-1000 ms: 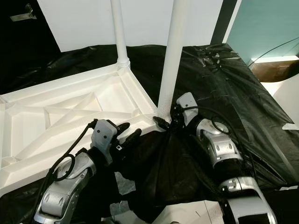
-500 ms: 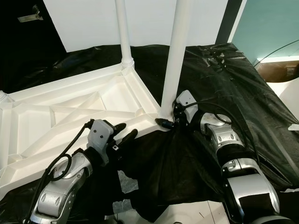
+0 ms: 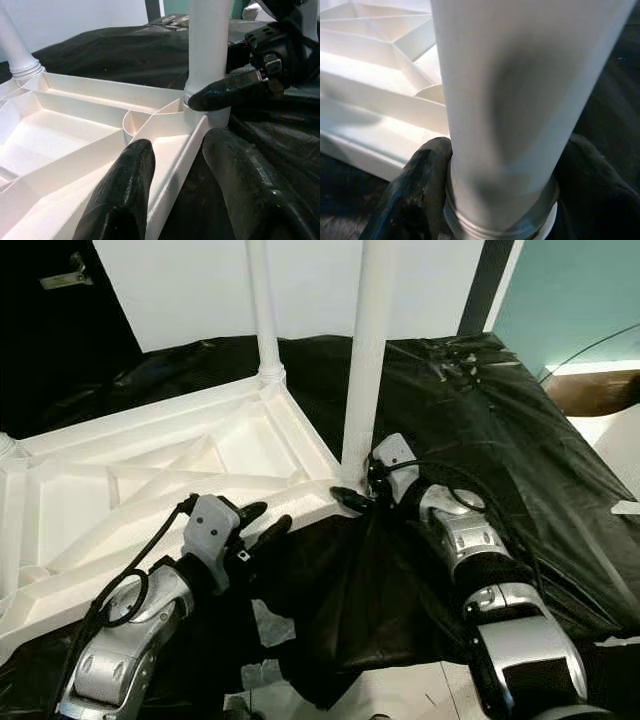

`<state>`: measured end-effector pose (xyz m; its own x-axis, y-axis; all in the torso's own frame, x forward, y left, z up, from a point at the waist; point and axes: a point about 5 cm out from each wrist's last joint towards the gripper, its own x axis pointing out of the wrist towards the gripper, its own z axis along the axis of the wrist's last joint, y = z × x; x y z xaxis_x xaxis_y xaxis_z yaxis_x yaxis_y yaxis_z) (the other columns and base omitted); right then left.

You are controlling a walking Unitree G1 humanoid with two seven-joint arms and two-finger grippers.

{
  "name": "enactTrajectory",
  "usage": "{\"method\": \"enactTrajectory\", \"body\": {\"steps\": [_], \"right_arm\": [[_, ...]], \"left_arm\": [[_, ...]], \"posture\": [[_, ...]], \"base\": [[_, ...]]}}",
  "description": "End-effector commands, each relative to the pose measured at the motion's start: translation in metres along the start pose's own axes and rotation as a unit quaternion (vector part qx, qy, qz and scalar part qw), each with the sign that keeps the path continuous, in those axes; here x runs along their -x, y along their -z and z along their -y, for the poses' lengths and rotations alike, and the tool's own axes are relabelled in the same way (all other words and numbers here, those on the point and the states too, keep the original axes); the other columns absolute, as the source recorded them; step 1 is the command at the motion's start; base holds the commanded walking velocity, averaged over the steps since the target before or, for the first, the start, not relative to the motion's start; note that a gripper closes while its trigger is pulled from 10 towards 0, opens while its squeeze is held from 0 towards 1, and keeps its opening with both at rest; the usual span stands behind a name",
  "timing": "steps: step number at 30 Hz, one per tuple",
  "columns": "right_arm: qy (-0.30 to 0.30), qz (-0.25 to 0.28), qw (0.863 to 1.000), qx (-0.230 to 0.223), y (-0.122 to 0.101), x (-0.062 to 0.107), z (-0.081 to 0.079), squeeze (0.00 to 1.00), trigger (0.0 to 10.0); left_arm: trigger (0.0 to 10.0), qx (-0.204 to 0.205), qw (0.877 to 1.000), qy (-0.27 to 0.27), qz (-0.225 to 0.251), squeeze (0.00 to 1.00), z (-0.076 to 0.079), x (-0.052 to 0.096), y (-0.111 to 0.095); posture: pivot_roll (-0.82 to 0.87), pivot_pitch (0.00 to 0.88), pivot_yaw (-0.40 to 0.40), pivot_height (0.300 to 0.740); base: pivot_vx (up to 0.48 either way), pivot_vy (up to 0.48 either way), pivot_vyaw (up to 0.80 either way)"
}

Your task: Building children table

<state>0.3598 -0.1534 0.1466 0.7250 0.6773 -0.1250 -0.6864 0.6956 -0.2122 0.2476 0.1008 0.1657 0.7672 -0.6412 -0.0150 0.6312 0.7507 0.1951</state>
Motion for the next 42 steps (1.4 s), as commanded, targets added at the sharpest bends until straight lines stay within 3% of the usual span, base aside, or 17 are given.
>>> {"method": "enactTrajectory", "body": {"steps": [1,4,8,11,16,17,19,21,23,25,31,32,33,39,42], "right_arm": [[0.011,-0.02,1.0,-0.006,0.01,0.0,-0.005,0.0,10.0],[0.035,-0.027,0.999,-0.013,0.013,-0.001,-0.008,0.0,10.0],[0.111,-0.037,0.991,-0.069,0.022,-0.002,-0.019,0.0,10.0],[0.136,-0.038,0.985,-0.101,0.026,-0.003,-0.031,0.0,10.0],[0.152,-0.037,0.981,-0.114,0.026,-0.004,-0.036,0.0,10.0],[0.202,-0.036,0.968,-0.143,0.028,-0.005,-0.047,0.0,10.0],[0.245,-0.029,0.955,-0.165,0.027,-0.005,-0.053,0.0,10.0],[0.259,-0.02,0.95,-0.176,0.025,-0.006,-0.057,0.0,10.0],[0.247,-0.011,0.951,-0.187,0.022,-0.01,-0.066,0.0,10.0],[0.239,-0.015,0.956,-0.172,0.017,-0.009,-0.069,0.0,10.0],[0.258,-0.021,0.951,-0.17,0.017,-0.003,-0.065,0.0,10.0],[0.264,-0.018,0.949,-0.17,0.015,-0.001,-0.064,0.55,10.0],[0.256,0.001,0.953,-0.163,0.01,0.001,-0.063,1.0,10.0],[0.241,0.018,0.958,-0.157,0.006,0.004,-0.06,1.0,10.0],[0.191,0.03,0.97,-0.145,0.004,0.011,-0.05,1.0,10.0]], "left_arm": [[10.0,0.002,1.0,-0.02,-0.01,0.0,-0.004,0.0,0.004],[10.0,0.002,1.0,-0.019,-0.009,0.0,-0.005,0.0,0.003],[10.0,0.007,1.0,-0.027,-0.011,0.0,-0.005,0.002,0.003],[10.0,0.008,0.999,-0.03,-0.013,0.0,-0.004,0.003,0.005],[10.0,0.009,0.999,-0.031,-0.013,0.0,-0.003,0.003,0.005],[10.0,0.013,0.999,-0.035,-0.012,0.0,-0.001,0.001,0.006],[10.0,0.018,0.999,-0.045,-0.013,0.0,-0.001,0.0,0.006],[10.0,0.027,0.998,-0.053,-0.016,0.0,-0.002,-0.001,0.007],[10.0,0.043,0.997,-0.057,-0.015,0.0,-0.001,-0.001,0.008],[10.0,0.051,0.997,-0.059,-0.016,0.0,-0.001,-0.003,0.009],[10.0,0.05,0.997,-0.053,-0.014,0.0,-0.003,-0.005,0.008],[10.0,0.047,0.997,-0.053,-0.013,0.0,-0.004,-0.006,0.008],[10.0,0.045,0.998,-0.053,-0.011,0.0,-0.006,-0.006,0.007],[10.0,0.044,0.998,-0.052,-0.01,0.0,-0.007,-0.006,0.007],[10.0,0.045,0.998,-0.049,-0.009,0.0,-0.006,-0.007,0.006]], "posture": [[0.18,0.067,0.011,0.74],[0.18,0.067,0.013,0.74],[0.19,0.069,0.006,0.74],[0.19,0.071,-0.001,0.74],[0.19,0.071,-0.007,0.74],[0.19,0.064,-0.028,0.74],[0.19,0.062,-0.039,0.74],[0.18,0.059,-0.049,0.74],[0.17,0.059,-0.047,0.74],[0.16,0.057,-0.04,0.74],[0.14,0.052,-0.027,0.74],[0.14,0.05,-0.026,0.74],[0.13,0.048,-0.022,0.74],[0.13,0.042,-0.02,0.74],[0.13,0.032,-0.02,0.74]], "base": [[0.0,0.0,0.0],[0.0,0.0,0.0],[0.0,0.0,0.0],[0.0,0.0,0.0],[0.0,0.0,0.0],[0.0,0.0,0.0],[0.0,0.0,0.0],[0.0,0.0,0.0],[0.0,0.0,0.0],[0.0,0.0,0.0],[0.0,0.0,0.0],[0.0,0.0,0.0],[0.0,0.0,0.0],[0.0,0.0,0.0],[0.0,0.0,0.0]]}}
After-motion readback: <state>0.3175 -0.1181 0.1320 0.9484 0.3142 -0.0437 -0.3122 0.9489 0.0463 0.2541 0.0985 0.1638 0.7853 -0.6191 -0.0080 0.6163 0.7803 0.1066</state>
